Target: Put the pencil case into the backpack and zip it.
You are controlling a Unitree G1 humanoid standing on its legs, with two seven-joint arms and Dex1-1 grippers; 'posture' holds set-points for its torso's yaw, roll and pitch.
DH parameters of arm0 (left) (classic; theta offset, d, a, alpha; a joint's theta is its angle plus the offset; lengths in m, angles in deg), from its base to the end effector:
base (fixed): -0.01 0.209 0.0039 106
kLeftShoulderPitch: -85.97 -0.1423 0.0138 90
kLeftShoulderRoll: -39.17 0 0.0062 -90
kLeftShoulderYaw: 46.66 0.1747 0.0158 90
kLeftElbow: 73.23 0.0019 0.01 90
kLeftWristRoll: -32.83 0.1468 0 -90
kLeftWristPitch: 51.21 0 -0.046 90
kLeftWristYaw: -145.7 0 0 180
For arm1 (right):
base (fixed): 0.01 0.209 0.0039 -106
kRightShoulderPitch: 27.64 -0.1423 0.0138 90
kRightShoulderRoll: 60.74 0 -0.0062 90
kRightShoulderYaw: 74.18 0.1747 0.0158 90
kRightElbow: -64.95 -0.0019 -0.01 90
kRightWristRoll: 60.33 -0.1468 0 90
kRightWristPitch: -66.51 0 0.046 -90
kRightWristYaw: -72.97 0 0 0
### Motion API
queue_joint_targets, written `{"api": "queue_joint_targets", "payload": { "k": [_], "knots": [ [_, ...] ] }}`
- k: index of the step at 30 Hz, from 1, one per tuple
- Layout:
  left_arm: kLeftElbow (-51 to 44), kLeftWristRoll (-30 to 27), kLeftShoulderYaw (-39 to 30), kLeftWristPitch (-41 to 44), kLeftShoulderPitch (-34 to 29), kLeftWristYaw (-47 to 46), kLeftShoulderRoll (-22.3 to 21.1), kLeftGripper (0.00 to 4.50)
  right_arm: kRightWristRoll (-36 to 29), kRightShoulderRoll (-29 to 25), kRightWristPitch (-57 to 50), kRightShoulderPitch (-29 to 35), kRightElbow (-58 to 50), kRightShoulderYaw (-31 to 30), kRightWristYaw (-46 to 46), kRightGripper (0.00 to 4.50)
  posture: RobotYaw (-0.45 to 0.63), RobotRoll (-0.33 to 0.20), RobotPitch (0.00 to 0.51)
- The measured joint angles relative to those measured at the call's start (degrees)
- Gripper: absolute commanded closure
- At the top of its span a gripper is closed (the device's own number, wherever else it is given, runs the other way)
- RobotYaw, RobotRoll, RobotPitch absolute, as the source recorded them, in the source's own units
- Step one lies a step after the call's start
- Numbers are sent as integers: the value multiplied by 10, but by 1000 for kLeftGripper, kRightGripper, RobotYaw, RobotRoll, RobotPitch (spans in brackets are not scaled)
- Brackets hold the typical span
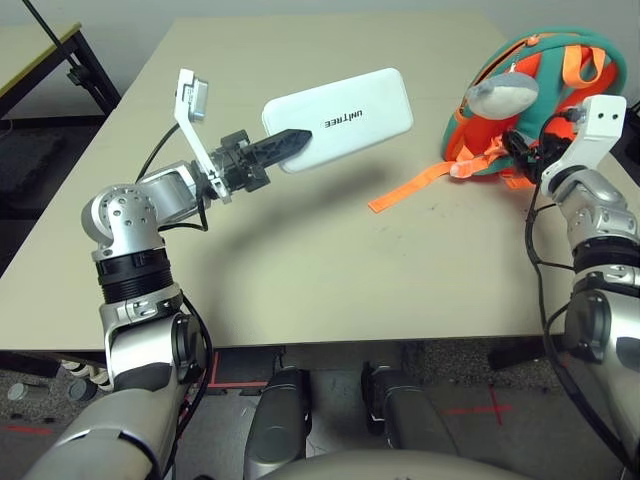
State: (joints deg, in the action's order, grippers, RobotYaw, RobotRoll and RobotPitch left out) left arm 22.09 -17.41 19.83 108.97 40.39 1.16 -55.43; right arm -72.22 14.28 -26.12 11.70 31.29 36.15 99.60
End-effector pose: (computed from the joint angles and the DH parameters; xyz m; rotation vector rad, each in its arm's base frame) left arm 0.2924 0.2125 0.2195 -0.6243 0.1949 -0.9965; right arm 0.3273 -0.3006 0.1609 0.0650 -0.0213 0.0487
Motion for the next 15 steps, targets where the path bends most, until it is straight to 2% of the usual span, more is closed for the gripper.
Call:
{"api": "queue_joint_targets", "payload": {
  "k": [1, 2, 4, 11, 15],
  "knots": [
    [0, 0, 0, -1, 0, 0, 0, 3227, -1, 0, 0, 0, -1, 0, 1, 3563, 150, 0, 120],
    [0, 0, 1, -2, 0, 0, -1, 3227, -3, 1, 0, 1, -4, 0, 5, 4013, 147, 0, 120],
    [2, 0, 1, -6, 0, 0, -1, 3227, -6, 2, -3, 7, -20, -1, 10, 4483, 139, 0, 120],
    [69, 15, 23, -48, 2, 8, -25, 3227, -38, 10, -69, 83, -197, -1, 23, 4487, 115, 0, 118],
    [131, 49, 57, -92, 11, 44, -51, 3227, -72, 23, -117, 138, -327, 1, 27, 4487, 94, 0, 116]
  ]
}}
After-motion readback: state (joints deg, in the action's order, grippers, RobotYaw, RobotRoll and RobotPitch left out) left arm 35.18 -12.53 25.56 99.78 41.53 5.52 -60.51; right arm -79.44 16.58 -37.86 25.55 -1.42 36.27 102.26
